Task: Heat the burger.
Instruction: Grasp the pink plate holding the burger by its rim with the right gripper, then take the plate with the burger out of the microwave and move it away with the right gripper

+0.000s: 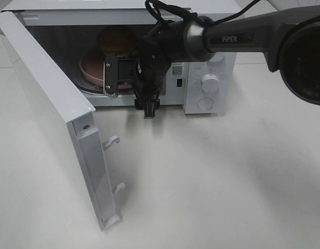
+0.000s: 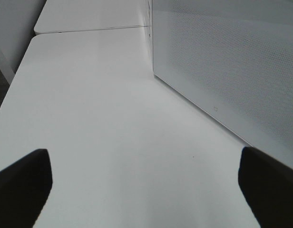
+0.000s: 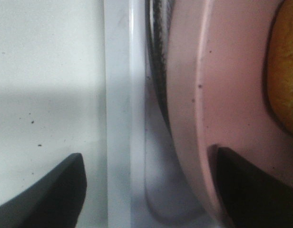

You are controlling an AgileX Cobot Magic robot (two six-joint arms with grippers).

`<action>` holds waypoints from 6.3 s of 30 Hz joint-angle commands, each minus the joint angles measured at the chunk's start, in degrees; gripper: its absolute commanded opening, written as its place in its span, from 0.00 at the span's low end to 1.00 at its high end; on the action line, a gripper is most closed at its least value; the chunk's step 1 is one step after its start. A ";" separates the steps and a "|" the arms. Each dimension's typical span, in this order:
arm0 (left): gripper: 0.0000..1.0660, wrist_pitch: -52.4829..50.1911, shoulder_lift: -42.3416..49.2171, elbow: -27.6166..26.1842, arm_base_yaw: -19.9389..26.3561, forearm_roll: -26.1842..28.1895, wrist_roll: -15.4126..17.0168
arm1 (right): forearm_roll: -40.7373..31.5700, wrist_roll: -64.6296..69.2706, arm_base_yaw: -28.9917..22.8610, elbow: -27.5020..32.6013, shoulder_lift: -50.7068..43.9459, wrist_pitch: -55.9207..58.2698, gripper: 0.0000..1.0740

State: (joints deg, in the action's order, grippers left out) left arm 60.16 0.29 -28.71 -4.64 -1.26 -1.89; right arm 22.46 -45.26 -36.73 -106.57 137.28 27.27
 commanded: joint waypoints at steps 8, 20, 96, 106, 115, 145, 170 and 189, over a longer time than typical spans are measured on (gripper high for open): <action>0.94 -0.57 1.32 0.17 0.06 0.06 0.00 | -2.92 0.34 0.23 -0.23 -1.89 3.15 0.16; 0.94 -0.57 1.32 0.17 0.06 0.06 0.00 | -12.55 -11.75 0.17 -0.23 -6.47 11.75 0.00; 0.94 -0.57 1.32 0.17 0.06 0.00 0.00 | -4.01 -20.57 -0.23 64.92 -57.58 -18.85 0.00; 0.94 -0.57 1.32 0.17 0.06 0.00 0.00 | 7.96 -11.86 -0.23 70.76 -69.10 -8.94 0.00; 0.94 -0.57 1.32 0.17 0.06 0.00 0.00 | 12.72 -5.56 -0.23 74.77 -78.90 2.58 0.00; 0.94 -0.57 1.32 0.17 0.06 0.00 0.00 | 23.95 25.50 -0.23 76.38 -85.26 26.53 0.00; 0.94 -0.57 1.32 0.17 0.06 0.00 0.00 | 28.65 54.89 -0.23 74.37 -70.59 41.83 0.01; 0.94 -0.57 1.32 0.17 0.06 0.00 0.00 | 27.56 81.65 -0.23 71.05 -52.60 43.66 0.02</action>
State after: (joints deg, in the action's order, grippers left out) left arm 60.16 0.29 -28.71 -4.64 -1.49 -1.89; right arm 46.70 33.29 -37.18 -35.18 83.31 67.44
